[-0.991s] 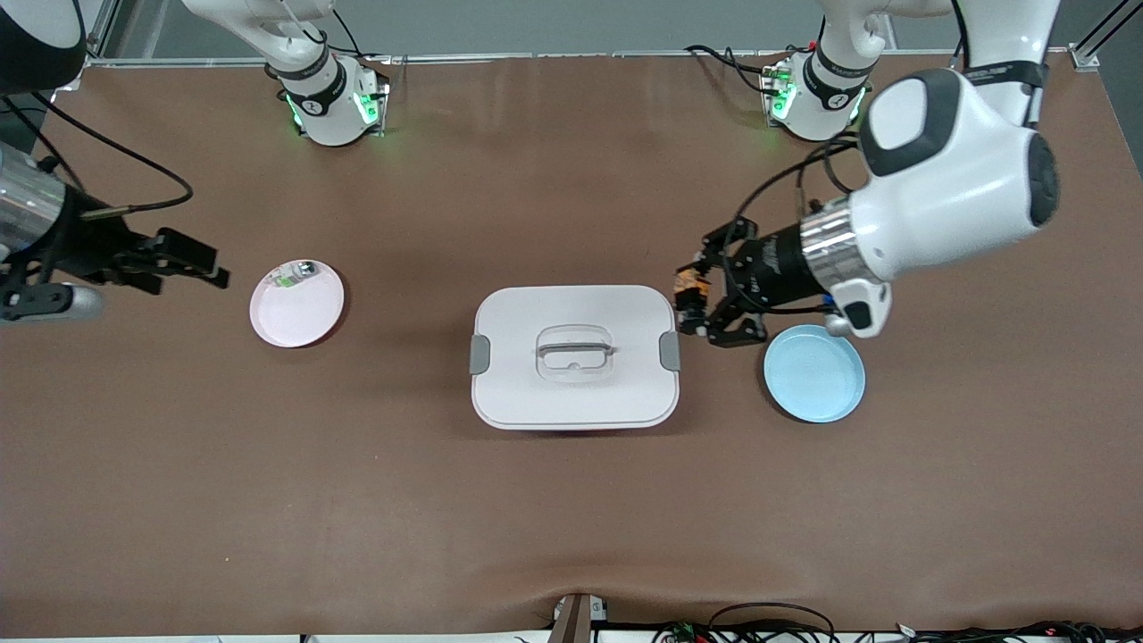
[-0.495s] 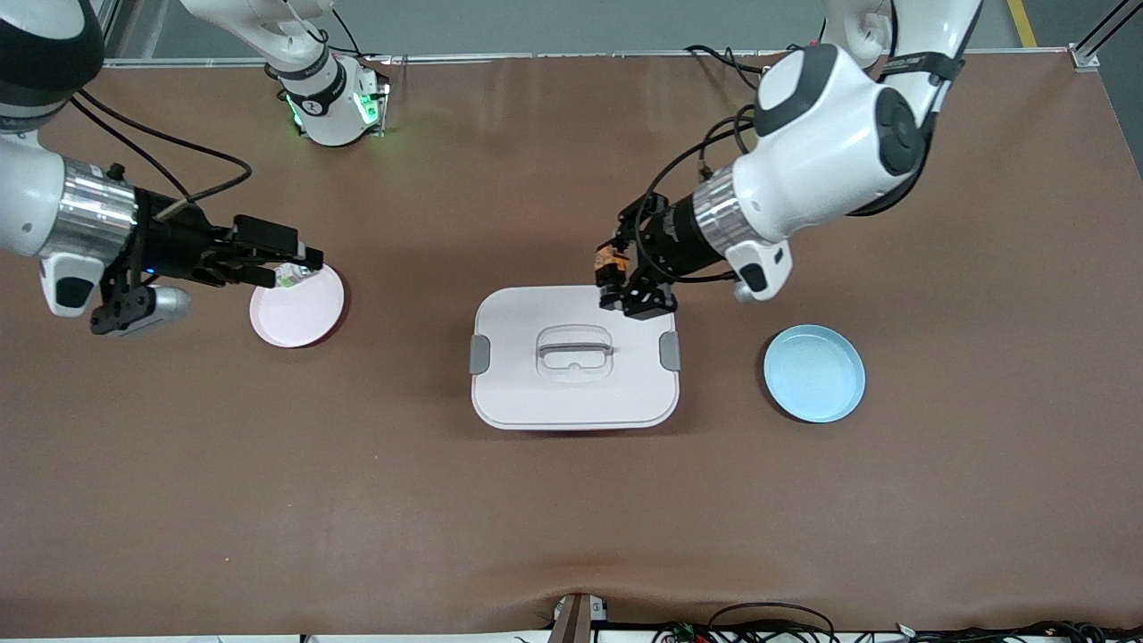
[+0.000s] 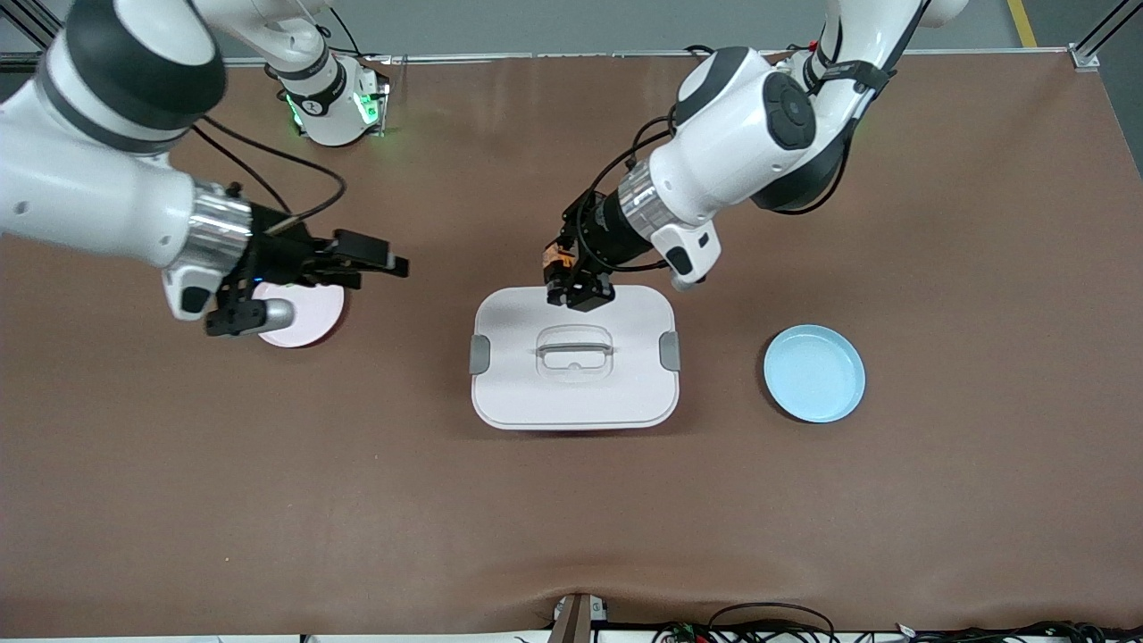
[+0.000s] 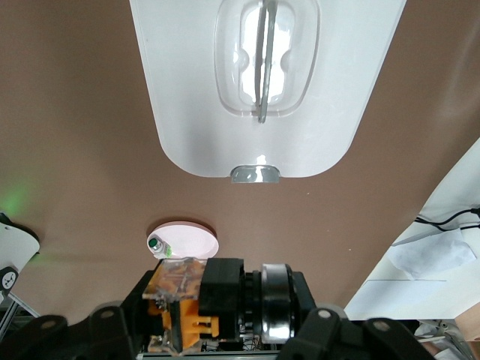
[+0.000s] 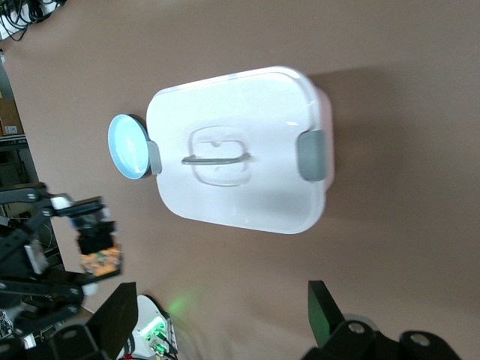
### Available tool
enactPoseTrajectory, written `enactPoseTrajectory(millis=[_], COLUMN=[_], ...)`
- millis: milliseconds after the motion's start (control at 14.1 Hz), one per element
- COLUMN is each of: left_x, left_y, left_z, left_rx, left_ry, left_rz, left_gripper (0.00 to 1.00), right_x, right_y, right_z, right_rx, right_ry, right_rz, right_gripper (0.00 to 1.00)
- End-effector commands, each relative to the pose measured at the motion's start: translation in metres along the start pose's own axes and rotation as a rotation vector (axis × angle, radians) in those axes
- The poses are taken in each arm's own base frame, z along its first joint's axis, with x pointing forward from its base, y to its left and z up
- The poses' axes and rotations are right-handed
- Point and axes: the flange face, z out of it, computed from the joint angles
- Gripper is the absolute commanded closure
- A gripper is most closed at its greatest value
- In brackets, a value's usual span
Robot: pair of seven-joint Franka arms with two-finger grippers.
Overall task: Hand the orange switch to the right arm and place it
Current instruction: 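Bring the switch above the box while the right gripper reaches toward it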
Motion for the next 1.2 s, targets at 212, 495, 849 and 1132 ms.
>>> enactPoseTrajectory(millis=[212,495,849,1132], left_x=[-0.013,-0.013,-0.013,-0.011], left_y=[-0.009,-0.009,-0.009,-0.008], left_z=[0.011,0.011,0.011,0.014], left_rx=[-0.034,-0.037,-0.037,-0.035], left_ry=[-0.002,0.0,0.0,0.003], left_rz=[0.003,0.007,0.006,0.005], left_gripper=[0.91,0.91,0.91,0.91], right_x=[-0.031,-0.048,-0.06,-0.059], right_y=[-0.017,-0.047,-0.063,-0.062], right_z=[0.057,0.093,0.114,0.114], right_rx=[0.116,0.118,0.118,0.131], right_ry=[0.054,0.098,0.121,0.122], right_rz=[0.041,-0.032,-0.06,-0.049], right_gripper=[0.0,0.0,0.0,0.0])
